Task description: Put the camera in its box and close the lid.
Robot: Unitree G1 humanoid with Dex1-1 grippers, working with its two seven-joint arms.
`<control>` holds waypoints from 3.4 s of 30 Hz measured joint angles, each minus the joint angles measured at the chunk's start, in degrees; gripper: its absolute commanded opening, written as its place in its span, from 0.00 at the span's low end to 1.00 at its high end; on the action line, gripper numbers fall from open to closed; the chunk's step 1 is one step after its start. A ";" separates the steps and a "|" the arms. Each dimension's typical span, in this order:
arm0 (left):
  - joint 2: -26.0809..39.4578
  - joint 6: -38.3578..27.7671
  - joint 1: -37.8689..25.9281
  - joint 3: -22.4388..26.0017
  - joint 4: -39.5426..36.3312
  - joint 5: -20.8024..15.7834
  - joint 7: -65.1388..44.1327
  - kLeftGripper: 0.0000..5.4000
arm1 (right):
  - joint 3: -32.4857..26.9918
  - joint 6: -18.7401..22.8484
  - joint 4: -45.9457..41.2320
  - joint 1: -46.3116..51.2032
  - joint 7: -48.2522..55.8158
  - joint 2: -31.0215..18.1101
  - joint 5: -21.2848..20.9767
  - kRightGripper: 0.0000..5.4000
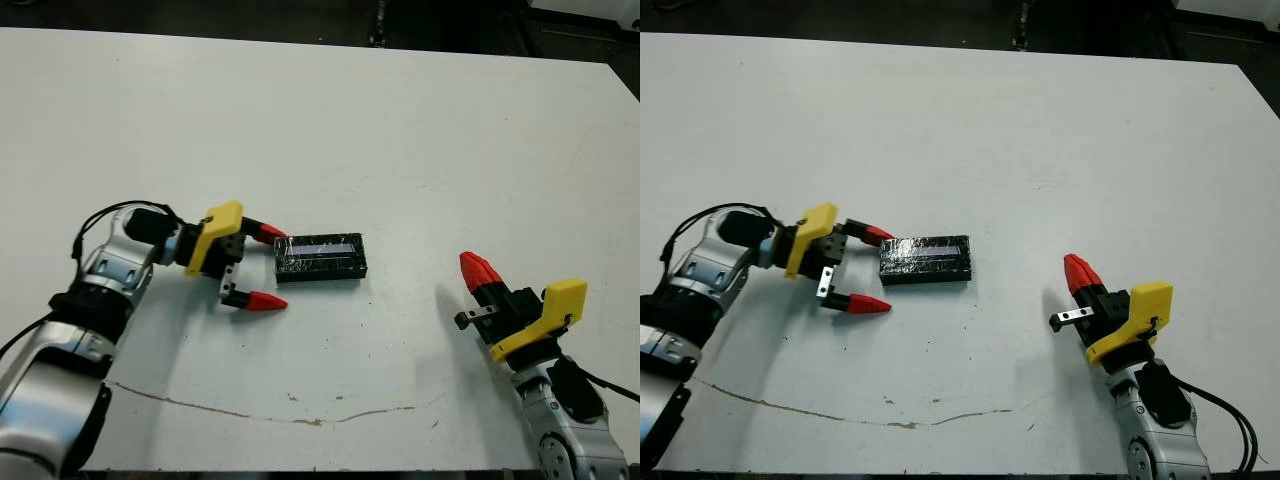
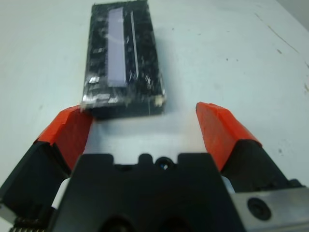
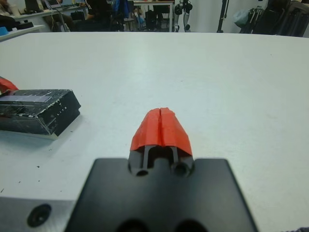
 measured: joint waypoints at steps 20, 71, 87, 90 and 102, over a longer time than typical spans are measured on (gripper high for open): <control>3.85 21.03 12.18 15.15 -33.61 -6.20 27.99 0.92 | 0.35 -0.01 -0.04 0.06 0.02 0.05 -0.10 0.00; -28.79 56.77 19.78 1.30 -51.89 -10.69 69.30 0.00 | 0.69 0.43 -0.06 0.36 -0.51 0.25 0.07 0.00; -27.79 56.42 21.68 3.10 -53.46 -13.33 67.81 0.00 | 0.69 0.64 -0.08 0.36 -0.25 0.25 0.12 0.00; -24.19 51.66 24.60 2.97 -55.70 -13.53 63.30 0.00 | 0.69 0.65 -0.12 0.35 -0.24 0.25 0.21 0.00; -20.08 20.10 32.10 13.18 -65.34 -11.07 60.65 0.00 | -0.97 -0.60 -1.23 -0.06 -0.55 0.26 0.63 0.00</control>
